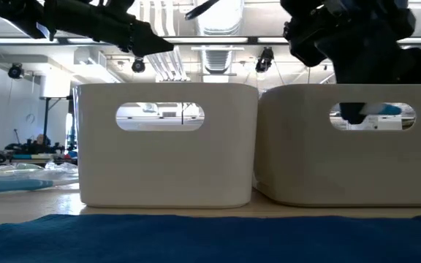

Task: Pick & Place Toothbrushes
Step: Put the blue toothbrush into the gray bin

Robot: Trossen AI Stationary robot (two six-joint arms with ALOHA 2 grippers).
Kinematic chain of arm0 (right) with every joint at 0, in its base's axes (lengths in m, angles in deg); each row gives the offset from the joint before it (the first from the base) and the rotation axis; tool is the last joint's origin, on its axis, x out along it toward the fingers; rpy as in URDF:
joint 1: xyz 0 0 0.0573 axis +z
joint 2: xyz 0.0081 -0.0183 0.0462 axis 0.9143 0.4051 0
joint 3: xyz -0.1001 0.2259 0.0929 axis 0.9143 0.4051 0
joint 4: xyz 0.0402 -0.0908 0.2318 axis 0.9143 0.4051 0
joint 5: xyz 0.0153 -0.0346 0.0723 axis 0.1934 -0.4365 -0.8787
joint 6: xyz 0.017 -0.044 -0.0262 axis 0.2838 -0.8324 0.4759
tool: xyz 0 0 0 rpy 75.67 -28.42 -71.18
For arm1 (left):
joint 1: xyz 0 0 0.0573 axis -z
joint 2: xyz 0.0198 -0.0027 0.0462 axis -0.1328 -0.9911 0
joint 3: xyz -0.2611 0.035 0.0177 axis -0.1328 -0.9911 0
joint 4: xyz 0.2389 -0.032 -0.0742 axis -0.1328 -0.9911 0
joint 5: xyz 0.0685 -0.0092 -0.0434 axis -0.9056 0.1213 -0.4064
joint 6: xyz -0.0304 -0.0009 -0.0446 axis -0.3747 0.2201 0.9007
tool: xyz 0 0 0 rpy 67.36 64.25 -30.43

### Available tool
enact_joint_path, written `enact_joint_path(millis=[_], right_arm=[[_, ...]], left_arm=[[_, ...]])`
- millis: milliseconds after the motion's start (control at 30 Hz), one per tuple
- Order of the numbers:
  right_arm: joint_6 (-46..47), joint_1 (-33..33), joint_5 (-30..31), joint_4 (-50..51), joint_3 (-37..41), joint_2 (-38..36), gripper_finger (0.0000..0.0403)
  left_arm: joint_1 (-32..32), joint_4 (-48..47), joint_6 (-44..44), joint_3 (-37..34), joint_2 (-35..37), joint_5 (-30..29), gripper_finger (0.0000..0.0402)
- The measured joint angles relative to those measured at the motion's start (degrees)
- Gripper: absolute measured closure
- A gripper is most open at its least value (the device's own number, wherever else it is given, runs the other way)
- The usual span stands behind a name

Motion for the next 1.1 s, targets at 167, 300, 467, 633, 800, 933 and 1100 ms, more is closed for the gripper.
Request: enact_joint_path(millis=[167, 300, 467, 633, 800, 933, 1100], right_arm=[[0.6, 0.7, -1.9, 0.0, 0.0, -0.1, 0.0381], [1.1, 0.7, -3.4, -0.1, 0.7, 0.0, 0.0381], [1.4, 0.6, -3.6, -0.2, 1.5, 0.0, 0.0381], [1.4, 0.6, -4.2, -0.9, 2.4, 0.0, 0.0381], [1.4, 0.6, -4.2, -1.4, 2.8, 0.4, 0.0381], [1.0, 0.5, -4.7, -2.5, 2.8, 2.1, 0.0381], [-0.3, -0.3, -6.6, -3.9, 2.8, 4.4, 0.0381]], left_arm=[[0.0, 0.0, 0.0, 0.0, 0.0, 0.0, 0.0186], [0.0, 0.0, 0.0, 0.0, 0.0, 0.0, 0.0186], [0.0, -0.1, 0.1, 0.0, 0.0, 0.0, 0.0186], [0.0, -0.1, 0.2, 0.0, 0.0, 0.0, 0.0186], [0.0, -0.2, 0.2, 0.0, 0.0, 0.0, 0.0186], [0.0, -0.2, 0.4, 0.0, 0.0, 0.0, 0.0186], [0.0, -0.2, 0.4, 0.0, 0.0, 0.0, 0.0186]])
